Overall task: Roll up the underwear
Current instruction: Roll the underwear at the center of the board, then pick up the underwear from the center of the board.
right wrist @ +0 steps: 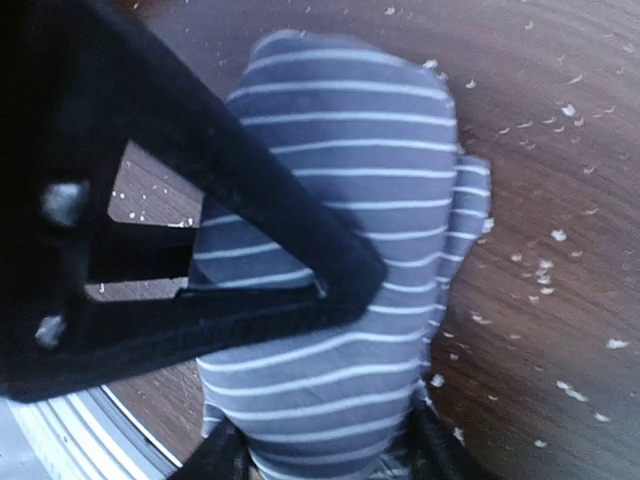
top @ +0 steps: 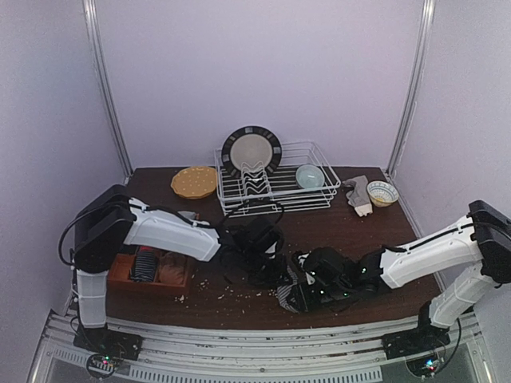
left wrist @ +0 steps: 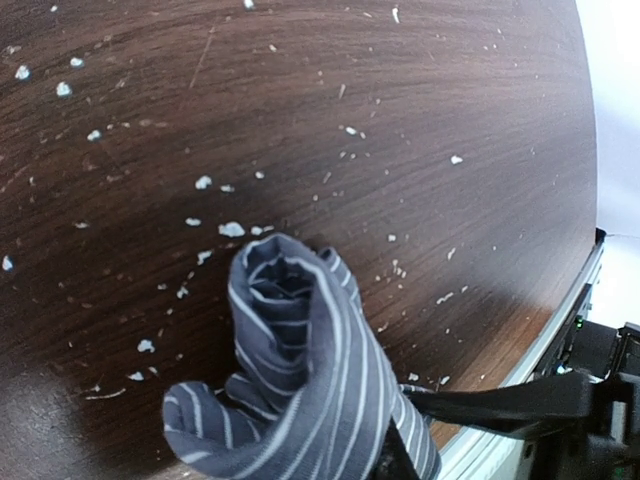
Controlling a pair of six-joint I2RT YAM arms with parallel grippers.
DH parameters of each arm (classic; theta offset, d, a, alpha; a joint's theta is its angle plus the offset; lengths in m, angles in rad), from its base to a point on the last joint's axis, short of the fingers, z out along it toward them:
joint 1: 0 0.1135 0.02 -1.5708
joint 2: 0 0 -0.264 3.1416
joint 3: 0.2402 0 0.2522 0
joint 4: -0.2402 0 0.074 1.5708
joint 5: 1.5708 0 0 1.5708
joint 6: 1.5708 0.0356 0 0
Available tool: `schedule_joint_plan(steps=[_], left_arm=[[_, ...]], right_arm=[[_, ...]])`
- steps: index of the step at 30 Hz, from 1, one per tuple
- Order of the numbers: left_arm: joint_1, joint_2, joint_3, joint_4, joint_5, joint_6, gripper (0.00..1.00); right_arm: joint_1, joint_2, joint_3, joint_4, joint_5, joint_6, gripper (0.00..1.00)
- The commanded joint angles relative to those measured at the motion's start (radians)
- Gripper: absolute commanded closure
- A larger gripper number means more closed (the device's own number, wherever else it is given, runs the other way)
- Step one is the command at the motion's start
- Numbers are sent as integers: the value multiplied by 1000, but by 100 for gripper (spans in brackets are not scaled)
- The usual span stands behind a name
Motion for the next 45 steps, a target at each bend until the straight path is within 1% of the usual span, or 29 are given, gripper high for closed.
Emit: schedule_joint_plan(steps=[1,2,3,5,7,9,14,17,20,26,29,33,34,36,39,40,41,42,45], left_arm=[[-3,47,-5,-83,-22,34,100],[-2,42,-12,-70,-18,36,93],[-3,35,-23,-55,-15,39,86],[-3,13,-65,-14,-10,40,72],[-3,-15,-98,12,-6,40,59],[-3,-34,-115,9,-8,54,51],[-4,-109,-197,8,-35,64,33],[-7,-161,-248,27,-42,53,27],[-10,-164,-239,-5,-45,41,25],[-9,-66,-108,-52,-15,42,27],[-8,-25,-72,-57,-16,38,28],[-5,13,-51,-43,8,38,36],[-3,19,-50,-34,14,40,40],[-2,34,-51,-11,23,43,54],[2,53,-53,18,37,47,91],[3,47,-59,23,29,52,100],[5,31,-70,23,13,56,100],[7,7,-88,24,-13,63,100],[19,-102,-159,14,-91,98,100]], right_arm=[[0,53,-8,49,-26,4,59],[-1,62,-19,61,-30,6,69],[-3,69,-30,72,-33,9,76],[-6,76,-60,102,-39,20,85],[-9,78,-88,123,-45,28,91],[-13,81,-102,131,-47,29,94],[-15,98,-100,141,-58,25,96],[-15,111,-94,149,-62,24,97],[-16,131,-87,156,-68,27,97],[-16,143,-85,168,-70,23,97],[-16,151,-85,170,-72,23,97],[-15,155,-84,174,-77,20,97],[-16,155,-84,172,-77,18,97],[-15,155,-84,173,-78,14,97],[-14,145,-83,169,-79,3,97],[-14,133,-83,166,-83,-3,96],[-11,112,-83,160,-93,-12,94],[-9,84,-82,151,-101,-21,89],[-2,-48,-73,95,-118,-54,63]])
